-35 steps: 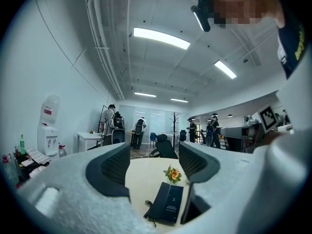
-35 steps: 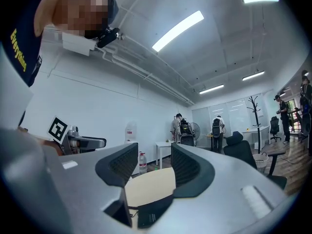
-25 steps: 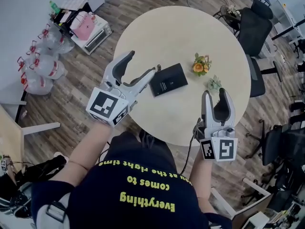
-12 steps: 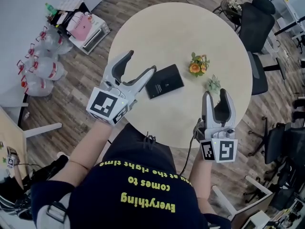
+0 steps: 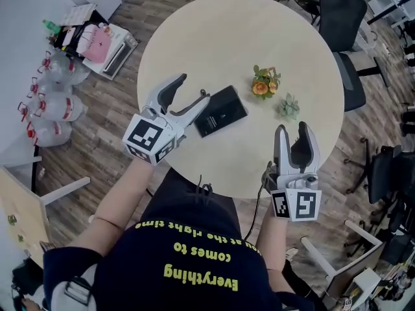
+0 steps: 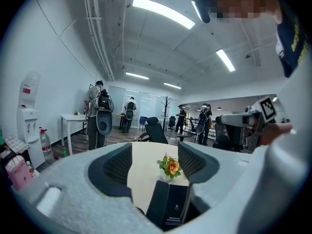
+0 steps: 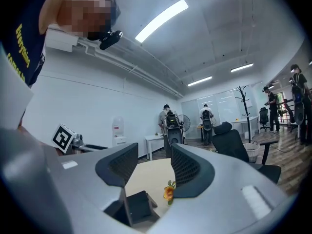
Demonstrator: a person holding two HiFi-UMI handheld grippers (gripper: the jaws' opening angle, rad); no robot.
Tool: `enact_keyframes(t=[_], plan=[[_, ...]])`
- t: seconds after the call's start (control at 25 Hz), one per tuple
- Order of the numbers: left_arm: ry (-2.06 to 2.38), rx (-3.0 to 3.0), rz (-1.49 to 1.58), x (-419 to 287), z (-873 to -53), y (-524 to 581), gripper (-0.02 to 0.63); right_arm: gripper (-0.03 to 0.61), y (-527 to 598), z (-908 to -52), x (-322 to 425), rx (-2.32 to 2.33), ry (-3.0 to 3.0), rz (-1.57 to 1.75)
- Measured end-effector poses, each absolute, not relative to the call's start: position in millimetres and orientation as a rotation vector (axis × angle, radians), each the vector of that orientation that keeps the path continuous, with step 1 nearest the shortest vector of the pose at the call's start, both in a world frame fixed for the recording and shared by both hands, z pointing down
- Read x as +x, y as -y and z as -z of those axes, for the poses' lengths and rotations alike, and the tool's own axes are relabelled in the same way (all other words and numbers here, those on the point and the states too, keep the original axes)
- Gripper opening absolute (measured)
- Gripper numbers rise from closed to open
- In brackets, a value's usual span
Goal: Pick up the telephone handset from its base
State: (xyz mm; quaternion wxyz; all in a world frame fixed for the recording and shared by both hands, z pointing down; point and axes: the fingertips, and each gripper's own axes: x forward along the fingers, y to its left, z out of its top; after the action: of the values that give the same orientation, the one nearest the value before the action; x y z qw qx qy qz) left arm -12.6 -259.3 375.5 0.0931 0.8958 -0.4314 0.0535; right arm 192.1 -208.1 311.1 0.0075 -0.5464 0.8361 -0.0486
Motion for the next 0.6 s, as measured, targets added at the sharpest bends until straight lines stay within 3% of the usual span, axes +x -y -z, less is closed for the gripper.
enact_keyframes(t=[0.6], plan=[[1.032,2.595,-0.38,15.4,-482.0,295.0,0.293,0.218,228.2,-380.8,200.5,-1.838,-2.601,0.343]])
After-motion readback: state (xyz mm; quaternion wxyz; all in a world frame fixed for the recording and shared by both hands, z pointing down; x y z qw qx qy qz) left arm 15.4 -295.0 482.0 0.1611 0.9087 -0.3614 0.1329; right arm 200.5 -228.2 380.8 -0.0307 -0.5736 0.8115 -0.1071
